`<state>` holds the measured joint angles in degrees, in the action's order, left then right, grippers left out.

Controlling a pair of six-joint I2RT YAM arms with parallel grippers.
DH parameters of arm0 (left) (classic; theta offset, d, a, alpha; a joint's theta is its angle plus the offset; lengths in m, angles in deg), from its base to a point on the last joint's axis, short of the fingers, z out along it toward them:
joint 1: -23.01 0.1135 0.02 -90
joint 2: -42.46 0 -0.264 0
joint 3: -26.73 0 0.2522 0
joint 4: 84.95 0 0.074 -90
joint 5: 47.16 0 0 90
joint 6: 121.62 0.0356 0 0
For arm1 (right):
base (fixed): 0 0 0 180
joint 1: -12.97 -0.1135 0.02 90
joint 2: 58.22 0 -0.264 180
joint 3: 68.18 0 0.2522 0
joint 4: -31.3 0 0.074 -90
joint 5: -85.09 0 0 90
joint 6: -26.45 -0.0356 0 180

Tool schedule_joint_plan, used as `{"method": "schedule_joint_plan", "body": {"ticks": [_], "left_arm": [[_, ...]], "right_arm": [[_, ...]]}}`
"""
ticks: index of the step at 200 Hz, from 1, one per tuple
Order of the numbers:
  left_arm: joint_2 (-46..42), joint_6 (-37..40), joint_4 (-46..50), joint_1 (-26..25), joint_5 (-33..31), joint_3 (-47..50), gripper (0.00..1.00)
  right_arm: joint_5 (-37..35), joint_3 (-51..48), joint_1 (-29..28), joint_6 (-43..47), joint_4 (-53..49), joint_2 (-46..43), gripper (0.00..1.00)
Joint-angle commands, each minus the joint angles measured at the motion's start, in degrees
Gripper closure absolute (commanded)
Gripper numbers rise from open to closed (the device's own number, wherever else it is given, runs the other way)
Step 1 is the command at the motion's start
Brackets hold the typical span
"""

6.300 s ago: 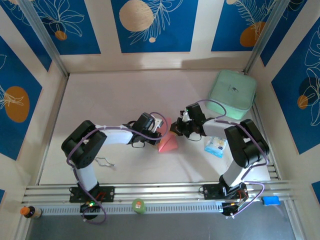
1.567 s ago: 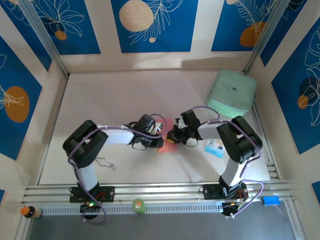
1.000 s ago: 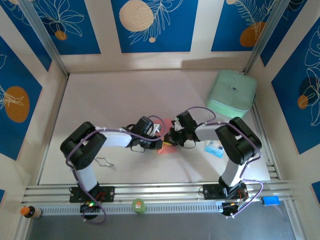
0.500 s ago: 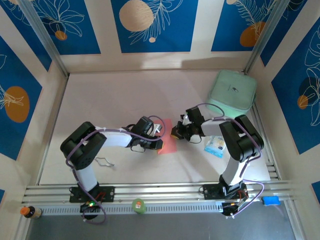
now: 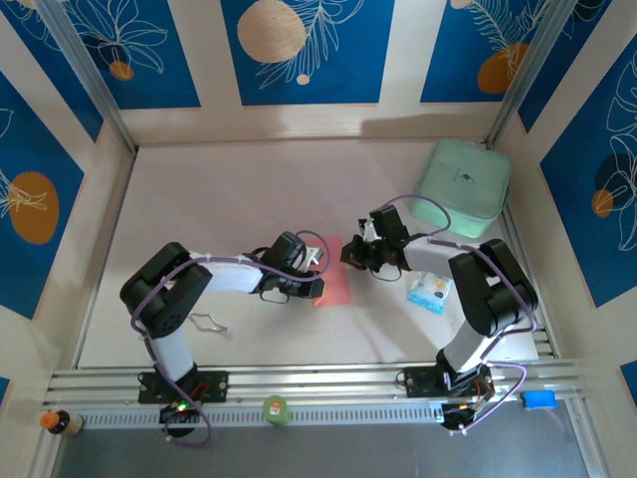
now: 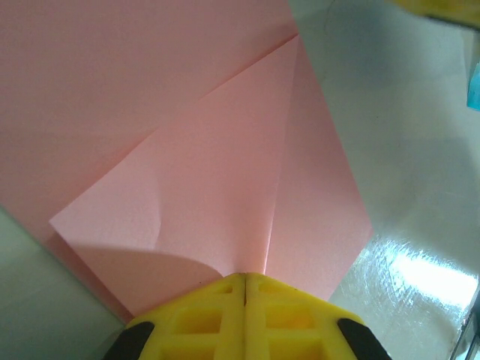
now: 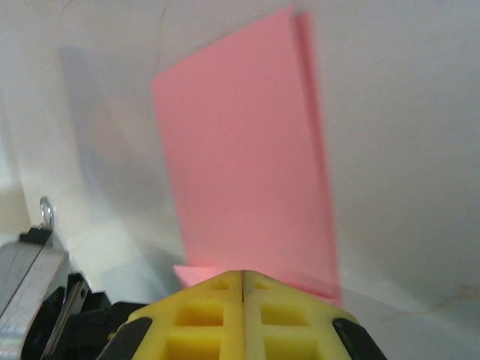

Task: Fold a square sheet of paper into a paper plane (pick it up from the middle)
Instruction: Fold the triangle a second time at the center of the table.

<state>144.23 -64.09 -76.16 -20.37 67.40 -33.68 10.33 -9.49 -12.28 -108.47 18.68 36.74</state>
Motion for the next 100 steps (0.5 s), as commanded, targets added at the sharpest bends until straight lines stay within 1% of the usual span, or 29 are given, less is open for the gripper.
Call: {"method": "schedule_joint_plan", "body": {"ticks": [1, 15, 42, 63, 100], "left_arm": [[2.52, 1.38, 9.20, -0.59, -2.51, 1.48, 1.00], [2.46, 1.42, 9.14, -0.58, -2.41, 1.26, 1.00], [1.94, 1.01, 9.08, -0.57, -1.85, 0.74, 1.00], [0.70, 0.92, 9.66, -0.63, -1.49, -0.37, 1.00], [-2.12, -0.02, 10.48, -0.59, -0.43, -3.86, 0.99]], "right_arm": [[1.75, 0.13, -1.92, 0.09, -0.44, 1.51, 1.00], [2.38, -0.01, -2.41, -0.11, -0.18, 3.20, 1.00], [1.04, -0.41, -2.18, -0.69, -1.07, 6.00, 1.00], [-0.77, -1.22, -2.15, -1.00, -1.92, 6.14, 1.00], [-1.14, -2.96, -2.17, -2.25, -0.97, 6.12, 1.00]]}}
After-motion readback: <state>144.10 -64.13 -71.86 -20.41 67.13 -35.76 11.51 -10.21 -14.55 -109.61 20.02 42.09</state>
